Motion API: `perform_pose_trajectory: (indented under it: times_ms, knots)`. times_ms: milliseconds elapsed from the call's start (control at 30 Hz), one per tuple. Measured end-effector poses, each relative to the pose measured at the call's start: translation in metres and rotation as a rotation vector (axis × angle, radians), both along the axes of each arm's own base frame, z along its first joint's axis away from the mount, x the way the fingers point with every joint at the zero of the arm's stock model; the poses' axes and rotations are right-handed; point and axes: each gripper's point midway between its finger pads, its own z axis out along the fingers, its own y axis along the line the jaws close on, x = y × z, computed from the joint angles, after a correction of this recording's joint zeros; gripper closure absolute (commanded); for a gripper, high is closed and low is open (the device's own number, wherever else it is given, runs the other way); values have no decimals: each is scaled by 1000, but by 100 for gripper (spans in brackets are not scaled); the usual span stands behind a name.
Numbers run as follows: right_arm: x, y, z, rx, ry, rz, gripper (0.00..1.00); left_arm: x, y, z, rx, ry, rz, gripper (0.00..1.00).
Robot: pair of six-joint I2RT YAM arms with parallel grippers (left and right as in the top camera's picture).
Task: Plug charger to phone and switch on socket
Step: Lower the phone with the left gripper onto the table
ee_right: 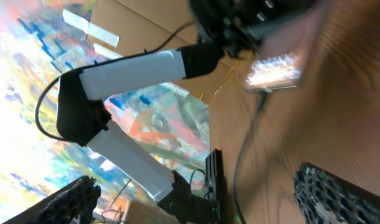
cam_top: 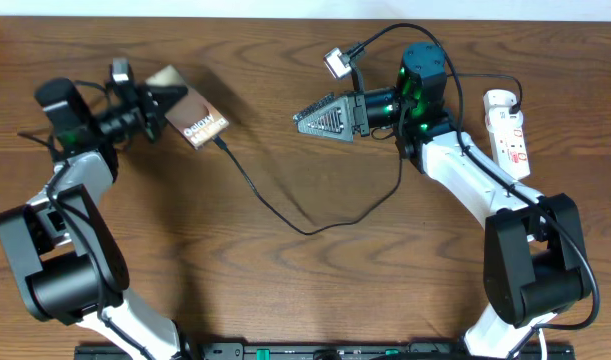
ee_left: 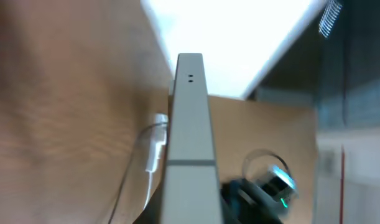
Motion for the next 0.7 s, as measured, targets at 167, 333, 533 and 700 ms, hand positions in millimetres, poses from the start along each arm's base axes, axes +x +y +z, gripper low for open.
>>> perform_pose_trajectory:
  times_ms: [167, 333, 533, 700]
  knots:
    - [0, 0, 0, 0, 0, 0, 1, -18, -12, -54, 104, 163, 19, 92]
    - [0, -1, 0, 0, 0, 1, 1, -30, -24, -84, 264, 185, -17, 93]
    - [-1, -1, 0, 1, 0, 8, 1, -42, -26, -111, 430, 221, -46, 93]
    - [-2, -1, 0, 2, -3, 13, 1, -55, -24, -130, 544, 278, -69, 93]
